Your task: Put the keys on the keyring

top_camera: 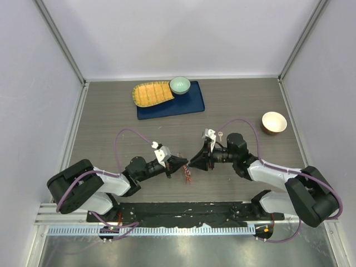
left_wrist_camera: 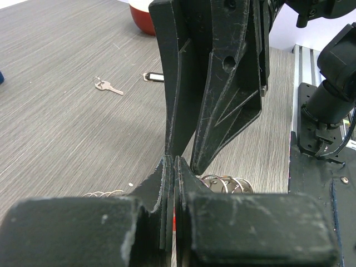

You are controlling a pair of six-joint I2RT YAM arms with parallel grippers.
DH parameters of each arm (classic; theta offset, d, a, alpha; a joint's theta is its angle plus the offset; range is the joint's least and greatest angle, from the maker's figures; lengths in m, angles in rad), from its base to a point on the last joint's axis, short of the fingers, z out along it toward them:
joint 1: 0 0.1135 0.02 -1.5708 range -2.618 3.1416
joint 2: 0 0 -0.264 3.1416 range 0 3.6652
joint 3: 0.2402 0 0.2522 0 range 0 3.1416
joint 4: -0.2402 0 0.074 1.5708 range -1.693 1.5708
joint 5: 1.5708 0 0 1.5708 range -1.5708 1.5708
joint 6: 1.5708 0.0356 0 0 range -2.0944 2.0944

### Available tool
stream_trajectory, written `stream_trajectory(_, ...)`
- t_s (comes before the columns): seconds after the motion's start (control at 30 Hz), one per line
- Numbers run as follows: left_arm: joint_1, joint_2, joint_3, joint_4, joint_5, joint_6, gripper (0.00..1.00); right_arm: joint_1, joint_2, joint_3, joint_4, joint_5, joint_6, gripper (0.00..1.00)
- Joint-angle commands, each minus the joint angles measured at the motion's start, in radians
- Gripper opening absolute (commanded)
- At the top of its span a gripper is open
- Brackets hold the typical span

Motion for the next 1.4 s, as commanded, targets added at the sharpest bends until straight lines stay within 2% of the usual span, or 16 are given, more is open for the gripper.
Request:
stream_trajectory(0.0, -0.004, -0.023, -0.005, 0.278, -0.005, 0.009, 0.0, 0.004, -0.005, -0.005, 0.081, -0.015, 0.012, 0.34)
stream_trajectory(0.3, -0.004, -0.044, -0.003, 0.278, 0.007, -0.005, 0.0, 0.006, 0.097, 0.014, 0.244, -0.07, 0.078, 0.32)
stream_trajectory(0.7, -0.004, -0.04, 0.006, 0.277, 0.024, -0.021, 0.0, 0.007, 0.133, 0.024, 0.38, -0.124, 0.133, 0.29)
stream_trajectory(0.77, -0.006, -0.043, 0.006, 0.278, 0.024, -0.023, 0.0, 0.007, 0.137, 0.029, 0.38, -0.132, 0.133, 0.26)
stream_trajectory(0.87, -0.004, -0.047, 0.006, 0.277, 0.018, -0.02, 0.0, 0.007, 0.139, 0.027, 0.379, -0.129, 0.133, 0.12)
stream_trajectory(0.9, -0.004, -0.049, 0.005, 0.278, 0.016, -0.018, 0.0, 0.007, 0.134, 0.027, 0.376, -0.123, 0.132, 0.03)
stream_trajectory(0.93, -0.004, -0.049, 0.003, 0.277, 0.016, -0.015, 0.0, 0.007, 0.13, 0.026, 0.369, -0.118, 0.126, 0.01)
stream_trajectory(1.03, -0.004, -0.047, -0.011, 0.277, 0.003, -0.006, 0.01, 0.007, 0.095, 0.04, 0.288, -0.089, 0.074, 0.01)
stream_trajectory(1.07, -0.004, -0.047, -0.015, 0.278, -0.004, -0.002, 0.02, 0.007, 0.078, 0.047, 0.202, -0.08, 0.046, 0.01)
stream_trajectory(1.1, -0.004, -0.049, -0.023, 0.275, -0.01, 0.0, 0.05, 0.007, 0.063, 0.07, 0.141, -0.07, 0.014, 0.01)
stream_trajectory(1.13, -0.004, -0.052, -0.035, 0.272, -0.022, 0.003, 0.12, 0.007, 0.026, 0.087, 0.068, -0.035, -0.021, 0.01)
stream_trajectory(1.17, -0.004, -0.052, -0.043, 0.265, -0.027, 0.011, 0.16, 0.007, 0.01, 0.105, -0.097, -0.017, -0.12, 0.01)
stream_trajectory(1.23, -0.004, -0.072, -0.054, 0.219, -0.03, 0.029, 0.24, 0.013, -0.031, 0.167, -0.251, 0.072, -0.207, 0.01)
stream_trajectory(1.27, -0.004, -0.082, -0.054, 0.191, -0.027, 0.037, 0.26, 0.029, -0.039, 0.187, -0.363, 0.112, -0.26, 0.01)
stream_trajectory(1.33, -0.003, -0.125, -0.052, 0.089, -0.025, 0.057, 0.31, 0.061, -0.048, 0.237, -0.442, 0.236, -0.301, 0.01)
stream_trajectory(1.37, -0.003, -0.141, -0.052, 0.056, -0.031, 0.064, 0.32, 0.111, -0.047, 0.259, -0.536, 0.28, -0.354, 0.01)
